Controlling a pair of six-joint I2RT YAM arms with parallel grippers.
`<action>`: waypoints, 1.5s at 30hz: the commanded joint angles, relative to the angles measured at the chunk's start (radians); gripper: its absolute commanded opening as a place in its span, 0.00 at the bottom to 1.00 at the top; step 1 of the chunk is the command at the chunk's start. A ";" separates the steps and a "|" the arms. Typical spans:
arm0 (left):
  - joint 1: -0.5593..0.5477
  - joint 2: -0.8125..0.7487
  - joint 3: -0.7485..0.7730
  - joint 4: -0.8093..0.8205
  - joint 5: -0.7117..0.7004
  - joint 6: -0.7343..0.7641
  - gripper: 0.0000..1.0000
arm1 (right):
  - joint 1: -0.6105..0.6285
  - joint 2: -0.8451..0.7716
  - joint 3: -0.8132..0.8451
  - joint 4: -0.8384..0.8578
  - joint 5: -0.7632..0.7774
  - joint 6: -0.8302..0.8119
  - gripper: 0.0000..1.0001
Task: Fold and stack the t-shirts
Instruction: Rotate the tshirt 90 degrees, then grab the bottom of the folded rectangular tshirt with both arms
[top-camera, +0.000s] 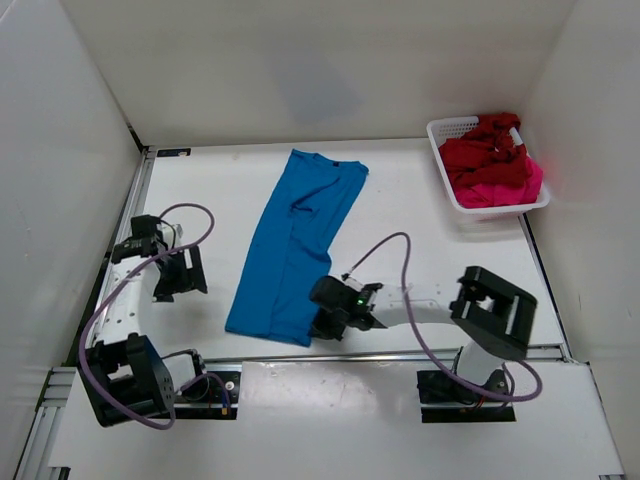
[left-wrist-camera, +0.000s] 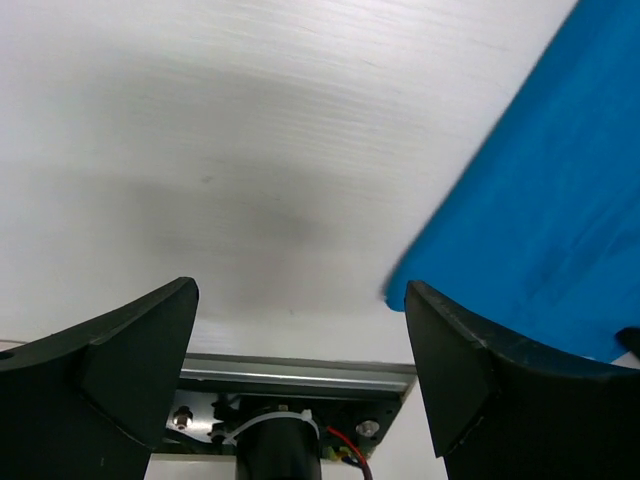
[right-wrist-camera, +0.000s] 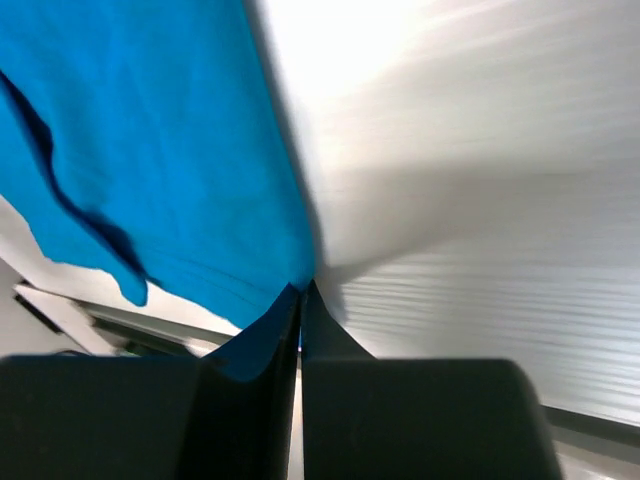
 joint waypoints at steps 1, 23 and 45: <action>-0.086 -0.029 -0.006 -0.028 0.050 0.000 0.94 | -0.011 -0.097 -0.183 -0.091 0.032 -0.091 0.00; -0.938 0.077 -0.192 0.170 0.047 0.000 0.98 | -0.095 -0.423 -0.304 -0.134 -0.119 -0.473 0.42; -0.991 0.311 -0.091 0.237 0.123 0.000 0.24 | -0.095 -0.315 -0.298 -0.041 -0.215 -0.494 0.36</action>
